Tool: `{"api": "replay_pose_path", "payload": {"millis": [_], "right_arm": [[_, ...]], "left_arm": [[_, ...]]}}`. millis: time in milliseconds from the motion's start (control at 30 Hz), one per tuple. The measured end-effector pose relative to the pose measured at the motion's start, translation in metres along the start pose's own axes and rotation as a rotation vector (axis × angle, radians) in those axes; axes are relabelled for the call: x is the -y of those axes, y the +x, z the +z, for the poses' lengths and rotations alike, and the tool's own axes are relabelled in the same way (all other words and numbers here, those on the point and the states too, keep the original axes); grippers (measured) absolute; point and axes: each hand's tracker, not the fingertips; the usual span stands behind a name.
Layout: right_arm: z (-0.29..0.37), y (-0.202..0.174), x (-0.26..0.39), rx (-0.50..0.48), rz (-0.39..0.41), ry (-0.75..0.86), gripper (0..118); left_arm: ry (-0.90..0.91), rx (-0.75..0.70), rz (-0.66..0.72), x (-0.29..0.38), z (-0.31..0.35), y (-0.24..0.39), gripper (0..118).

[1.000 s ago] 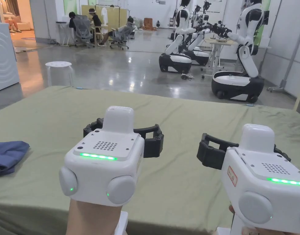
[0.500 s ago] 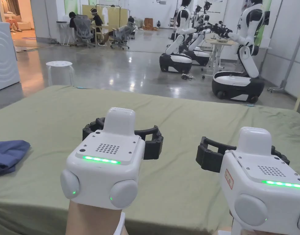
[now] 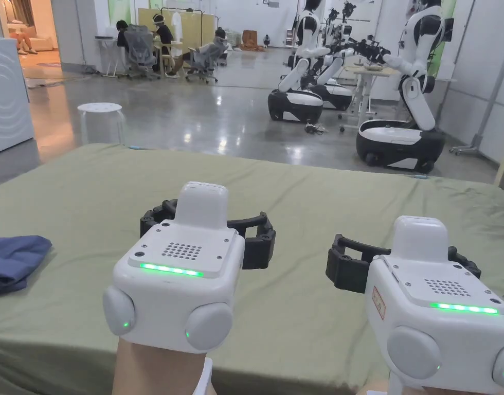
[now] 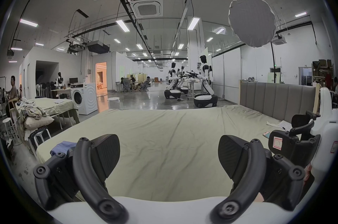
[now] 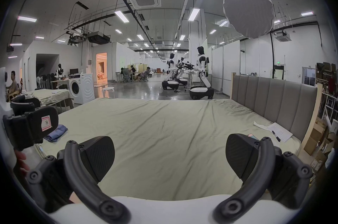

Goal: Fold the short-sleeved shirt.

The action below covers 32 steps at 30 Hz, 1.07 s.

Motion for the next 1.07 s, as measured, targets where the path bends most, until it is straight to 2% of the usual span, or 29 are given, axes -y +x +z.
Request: {"api": "replay_pose_path", "payload": {"millis": [300,533,767,833,1067], "right_arm": [[0.0,0.002,0.0,0.004,0.002,0.0,118],[0.001,0.005,0.002,-0.039,-0.016,0.002,118],[0.003,0.006,-0.001,-0.063,-0.034,-0.002,118],[0.004,0.004,-0.002,-0.015,-0.057,0.012,118],[0.002,0.012,-0.008,0.033,-0.084,0.03,118]], "left_arm": [[-0.006,-0.002,0.009,0.0,0.001,-0.001,108],[-0.064,0.062,0.068,-0.003,-0.002,-0.002,108],[-0.061,0.041,0.063,-0.003,-0.004,-0.002,108],[-0.052,0.042,0.059,-0.004,-0.003,-0.002,108],[-0.046,0.055,0.057,-0.006,-0.003,-0.003,108]]}}
